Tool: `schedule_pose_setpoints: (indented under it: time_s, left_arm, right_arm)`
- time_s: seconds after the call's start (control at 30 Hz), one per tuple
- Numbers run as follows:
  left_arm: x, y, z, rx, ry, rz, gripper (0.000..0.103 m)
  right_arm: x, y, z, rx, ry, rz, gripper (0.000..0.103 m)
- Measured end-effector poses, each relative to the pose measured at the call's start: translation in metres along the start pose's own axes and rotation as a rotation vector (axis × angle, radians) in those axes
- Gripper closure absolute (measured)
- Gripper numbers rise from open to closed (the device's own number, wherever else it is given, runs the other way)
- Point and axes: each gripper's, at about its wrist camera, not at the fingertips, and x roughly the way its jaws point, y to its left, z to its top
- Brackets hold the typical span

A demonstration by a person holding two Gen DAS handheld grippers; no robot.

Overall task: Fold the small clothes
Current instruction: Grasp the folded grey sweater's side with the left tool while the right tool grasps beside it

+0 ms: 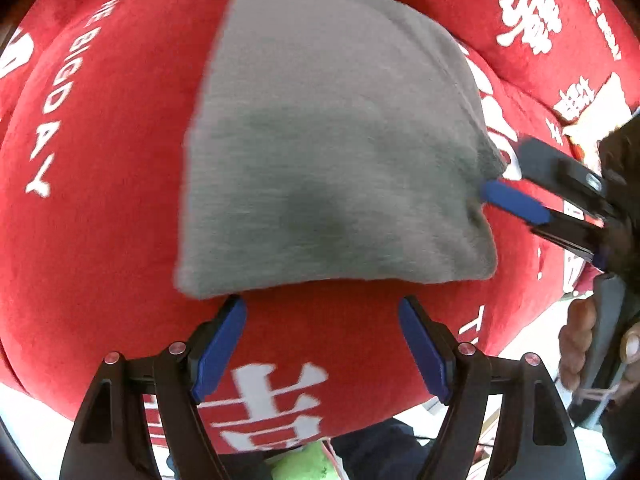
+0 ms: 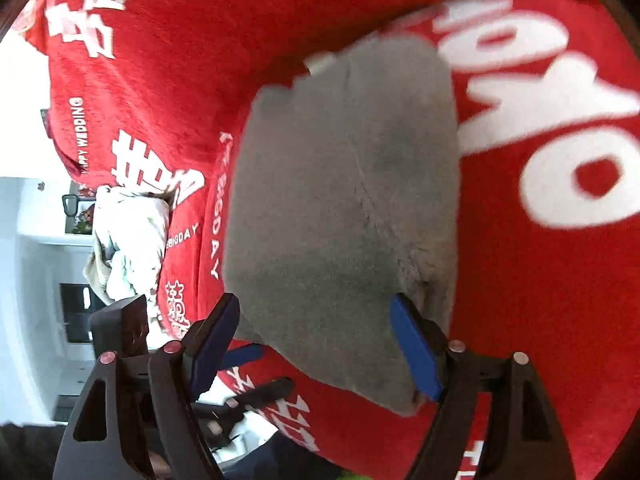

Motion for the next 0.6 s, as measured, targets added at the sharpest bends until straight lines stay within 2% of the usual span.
schedule_pose_setpoints:
  time_s: [0.07, 0.1, 0.13, 0.17, 0.27, 0.37, 0.43, 0.6]
  left_arm:
    - [-0.009, 0.017, 0.002, -0.045, -0.008, 0.004, 0.02]
    - [-0.015, 0.029, 0.007, -0.078, -0.02, 0.005, 0.008]
    - [-0.02, 0.039, 0.017, -0.112, -0.039, 0.004, 0.001]
    - [-0.024, 0.047, 0.022, -0.136, -0.053, -0.002, 0.001]
    - [-0.032, 0.073, 0.049, -0.204, -0.091, -0.028, 0.001]
    - [-0.024, 0.074, 0.076, -0.198, -0.098, -0.08, 0.001]
    - [-0.011, 0.063, 0.096, -0.167, -0.067, -0.142, 0.001]
    - [0.019, 0.037, 0.124, -0.082, 0.01, -0.206, 0.001]
  right_arm:
    - [-0.026, -0.005, -0.002, -0.022, -0.087, -0.072, 0.008]
    - [-0.035, -0.009, -0.001, -0.014, -0.118, -0.091, 0.004]
    - [-0.047, -0.019, 0.002, 0.02, -0.168, -0.117, 0.0]
    - [-0.054, -0.029, 0.006, 0.062, -0.188, -0.132, 0.0]
    - [-0.054, -0.054, 0.02, 0.196, -0.158, -0.126, 0.0]
    - [-0.032, -0.053, 0.038, 0.187, -0.137, -0.097, 0.0]
    - [-0.012, -0.05, 0.049, 0.184, -0.116, -0.075, 0.0]
    - [0.045, -0.043, 0.066, 0.194, -0.062, -0.062, 0.0]
